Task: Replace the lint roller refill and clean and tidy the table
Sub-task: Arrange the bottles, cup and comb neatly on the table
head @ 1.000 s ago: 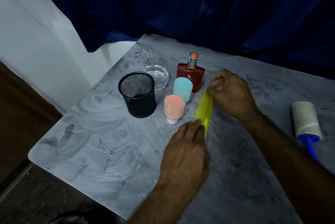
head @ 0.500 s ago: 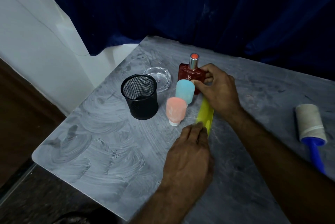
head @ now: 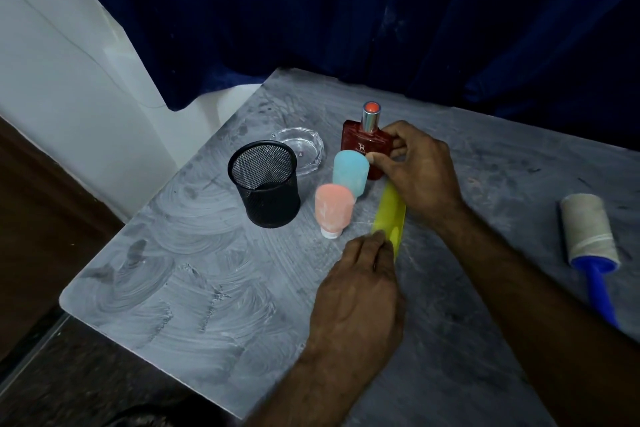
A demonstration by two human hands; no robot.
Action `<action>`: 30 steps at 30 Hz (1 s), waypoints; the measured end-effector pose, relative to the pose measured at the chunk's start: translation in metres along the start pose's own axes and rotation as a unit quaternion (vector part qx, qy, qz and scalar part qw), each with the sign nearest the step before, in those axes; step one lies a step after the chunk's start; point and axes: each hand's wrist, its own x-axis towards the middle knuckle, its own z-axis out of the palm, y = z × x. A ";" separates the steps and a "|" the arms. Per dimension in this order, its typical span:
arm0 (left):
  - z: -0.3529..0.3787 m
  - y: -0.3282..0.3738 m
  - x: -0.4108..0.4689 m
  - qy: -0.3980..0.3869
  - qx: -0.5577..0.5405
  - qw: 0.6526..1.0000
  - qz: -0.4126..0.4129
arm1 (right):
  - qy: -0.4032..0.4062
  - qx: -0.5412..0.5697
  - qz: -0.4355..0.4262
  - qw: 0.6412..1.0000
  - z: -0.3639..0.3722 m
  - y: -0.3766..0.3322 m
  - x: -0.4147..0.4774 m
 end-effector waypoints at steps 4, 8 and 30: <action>-0.003 0.001 -0.002 0.009 0.006 1.000 -0.003 | -0.008 -0.003 0.000 1.000 -0.003 0.001 0.002; -0.002 0.001 -0.002 0.013 0.006 1.000 0.000 | -0.012 0.005 0.003 1.000 -0.003 0.001 0.002; 0.004 -0.003 0.003 -0.015 0.020 1.000 -0.001 | -0.110 -0.235 -0.049 0.965 -0.026 0.048 -0.029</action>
